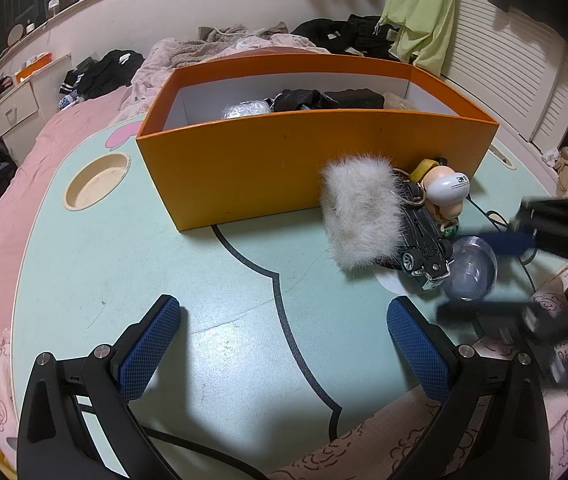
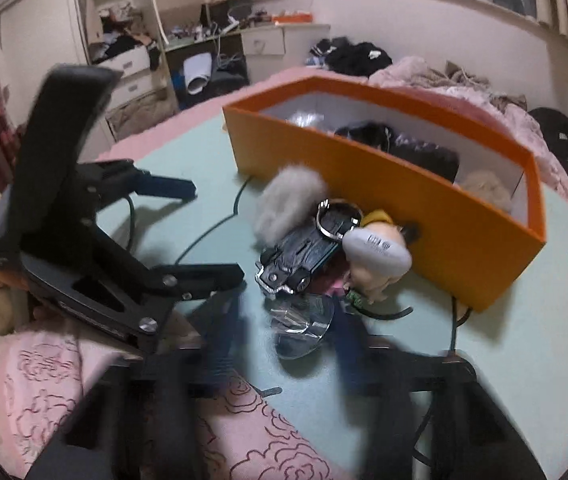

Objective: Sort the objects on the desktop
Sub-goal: 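Grasp the silver chrome piece with the right gripper while the left grasps the white fur ball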

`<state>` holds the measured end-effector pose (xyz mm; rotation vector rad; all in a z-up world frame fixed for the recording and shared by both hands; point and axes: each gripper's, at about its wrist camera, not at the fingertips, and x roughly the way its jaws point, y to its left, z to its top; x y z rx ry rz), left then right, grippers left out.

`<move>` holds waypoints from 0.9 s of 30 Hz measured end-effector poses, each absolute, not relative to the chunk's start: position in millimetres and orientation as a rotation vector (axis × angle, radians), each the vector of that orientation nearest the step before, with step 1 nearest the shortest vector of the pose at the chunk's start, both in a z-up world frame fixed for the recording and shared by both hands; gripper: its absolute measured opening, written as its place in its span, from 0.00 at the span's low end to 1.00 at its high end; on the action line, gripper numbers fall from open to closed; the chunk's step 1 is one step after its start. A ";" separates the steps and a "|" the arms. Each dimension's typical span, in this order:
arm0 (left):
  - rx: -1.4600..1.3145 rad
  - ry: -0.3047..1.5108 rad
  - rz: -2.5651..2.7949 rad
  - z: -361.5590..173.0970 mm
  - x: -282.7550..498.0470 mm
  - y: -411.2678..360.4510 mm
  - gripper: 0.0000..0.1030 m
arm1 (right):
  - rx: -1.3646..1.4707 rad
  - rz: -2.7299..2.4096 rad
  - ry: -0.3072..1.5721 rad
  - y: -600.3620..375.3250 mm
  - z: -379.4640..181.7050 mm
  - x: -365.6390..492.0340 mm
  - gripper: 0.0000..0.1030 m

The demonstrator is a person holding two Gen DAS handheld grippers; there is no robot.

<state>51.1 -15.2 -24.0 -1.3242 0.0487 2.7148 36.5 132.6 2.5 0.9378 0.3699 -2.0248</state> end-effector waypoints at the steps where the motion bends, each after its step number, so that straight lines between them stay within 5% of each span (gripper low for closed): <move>1: -1.324 0.049 2.715 -24.3 49.9 -15.7 1.00 | 0.924 -2.031 0.357 134.7 2.6 38.1 0.28; 16: -1.269 0.016 2.734 -9.5 51.9 -21.1 0.99 | 0.898 -2.301 0.080 190.1 2.6 25.6 0.28; 27: -1.226 -0.079 2.677 13.8 4.6 -3.2 0.55 | 0.926 -2.298 0.080 193.8 0.2 27.1 0.29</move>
